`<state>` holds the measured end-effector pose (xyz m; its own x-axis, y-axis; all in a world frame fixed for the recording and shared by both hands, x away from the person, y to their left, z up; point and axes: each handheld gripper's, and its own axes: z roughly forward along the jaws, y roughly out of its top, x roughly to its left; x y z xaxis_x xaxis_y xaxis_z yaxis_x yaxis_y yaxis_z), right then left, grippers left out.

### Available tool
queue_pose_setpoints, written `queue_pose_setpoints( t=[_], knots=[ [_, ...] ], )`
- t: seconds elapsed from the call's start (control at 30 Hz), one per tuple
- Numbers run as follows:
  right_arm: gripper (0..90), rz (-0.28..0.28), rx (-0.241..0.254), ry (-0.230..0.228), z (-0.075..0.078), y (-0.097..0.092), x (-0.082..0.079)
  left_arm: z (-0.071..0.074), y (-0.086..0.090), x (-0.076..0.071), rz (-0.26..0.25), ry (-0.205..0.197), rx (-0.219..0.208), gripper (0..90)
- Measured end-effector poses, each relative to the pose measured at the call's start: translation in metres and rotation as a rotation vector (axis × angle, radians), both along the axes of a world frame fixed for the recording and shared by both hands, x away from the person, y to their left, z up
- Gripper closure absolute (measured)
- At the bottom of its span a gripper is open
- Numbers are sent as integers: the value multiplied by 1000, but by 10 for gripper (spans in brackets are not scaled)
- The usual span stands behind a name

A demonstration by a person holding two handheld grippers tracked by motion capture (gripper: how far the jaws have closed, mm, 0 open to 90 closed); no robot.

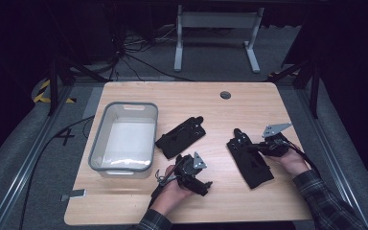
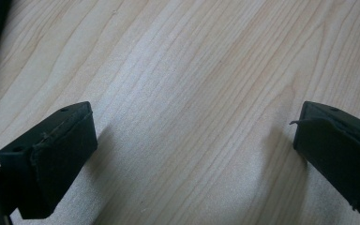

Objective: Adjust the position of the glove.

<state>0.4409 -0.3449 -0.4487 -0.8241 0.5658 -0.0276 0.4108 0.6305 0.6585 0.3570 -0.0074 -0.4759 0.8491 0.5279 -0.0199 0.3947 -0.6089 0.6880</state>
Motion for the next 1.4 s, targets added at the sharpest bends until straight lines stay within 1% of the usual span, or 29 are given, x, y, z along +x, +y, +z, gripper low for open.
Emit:
queue_pose_setpoints(
  t=[0.17,0.33,0.47,0.63,0.7,0.8,0.9,1.0,1.07,1.13,1.23,1.27,1.3,1.37,1.4],
  knots=[
    [900,-29,-15,-2,1,-13,-5,0,0,0,0,0,0,1],
    [900,-59,-11,12,2,-26,-10,0,0,0,0,0,0,1],
    [900,-67,-17,10,2,-30,-12,0,0,0,0,0,0,1],
    [899,-66,-27,2,3,-29,-13,0,0,0,0,0,0,1],
    [894,-65,-21,-1,3,-30,-14,0,0,0,0,0,0,1],
    [847,-73,-1,-9,6,-31,-17,0,0,0,0,0,0,1],
    [772,-81,6,-12,7,-31,-21,0,0,0,0,0,0,1],
    [655,-97,16,-21,7,-33,-26,0,0,0,0,0,0,1],
    [571,-117,18,-28,8,-35,-29,0,0,0,1,0,0,1],
    [508,-137,27,-28,8,-37,-32,0,0,0,1,0,0,1],
    [441,-150,38,-23,9,-42,-36,0,0,0,1,0,0,1],
    [441,-150,38,-23,9,-42,-36,0,0,0,1,0,0,1],
    [409,-158,41,-13,8,-45,-40,0,0,0,1,0,0,1],
    [398,-162,39,-14,8,-47,-42,0,0,0,0,0,0,1],
    [370,-167,43,-17,7,-52,-46,0,0,0,1,0,0,1]
  ],
)
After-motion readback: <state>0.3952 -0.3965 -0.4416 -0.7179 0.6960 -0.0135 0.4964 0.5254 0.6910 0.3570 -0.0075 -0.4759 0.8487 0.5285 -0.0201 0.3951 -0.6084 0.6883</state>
